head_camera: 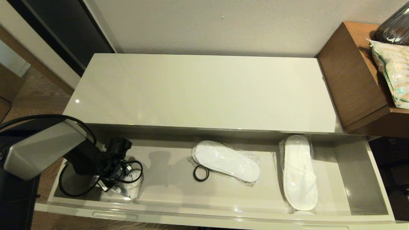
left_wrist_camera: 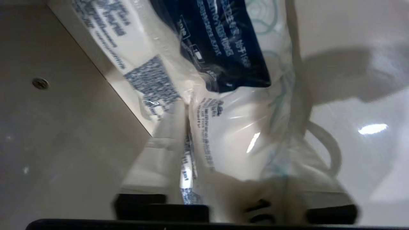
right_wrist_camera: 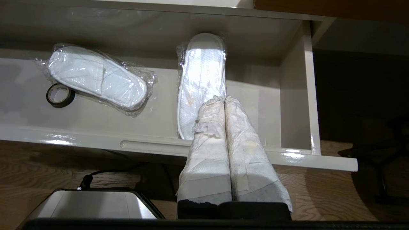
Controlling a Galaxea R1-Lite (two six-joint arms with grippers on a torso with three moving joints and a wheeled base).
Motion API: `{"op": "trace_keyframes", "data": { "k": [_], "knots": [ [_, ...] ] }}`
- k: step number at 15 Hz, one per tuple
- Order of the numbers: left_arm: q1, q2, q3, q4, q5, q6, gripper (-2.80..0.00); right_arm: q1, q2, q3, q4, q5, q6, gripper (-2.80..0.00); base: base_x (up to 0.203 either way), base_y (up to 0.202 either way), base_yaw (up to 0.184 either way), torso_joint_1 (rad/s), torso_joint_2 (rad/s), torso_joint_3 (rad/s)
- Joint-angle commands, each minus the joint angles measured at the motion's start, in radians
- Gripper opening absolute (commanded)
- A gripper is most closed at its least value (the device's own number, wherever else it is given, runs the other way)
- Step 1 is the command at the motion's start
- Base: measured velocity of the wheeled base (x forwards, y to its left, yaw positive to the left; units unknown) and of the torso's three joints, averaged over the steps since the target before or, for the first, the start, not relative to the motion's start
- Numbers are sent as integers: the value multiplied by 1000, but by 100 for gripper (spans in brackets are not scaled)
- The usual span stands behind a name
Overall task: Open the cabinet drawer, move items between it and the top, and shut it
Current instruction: Take out the tissue from the drawer
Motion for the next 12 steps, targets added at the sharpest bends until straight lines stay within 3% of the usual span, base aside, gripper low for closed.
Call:
{"op": "trace_keyframes", "data": {
  "k": [1,6,12],
  "knots": [
    [-12,-39,11,-6,3,-2,-280,0,-2,0,0,0,0,-280,0,0,0,0,0,0],
    [-87,-204,67,3,13,33,-280,0,-2,0,0,0,0,-280,0,0,0,0,0,0],
    [-160,-352,105,166,54,1,-280,0,-2,0,0,0,0,-280,0,0,0,0,0,0]
  ]
}}
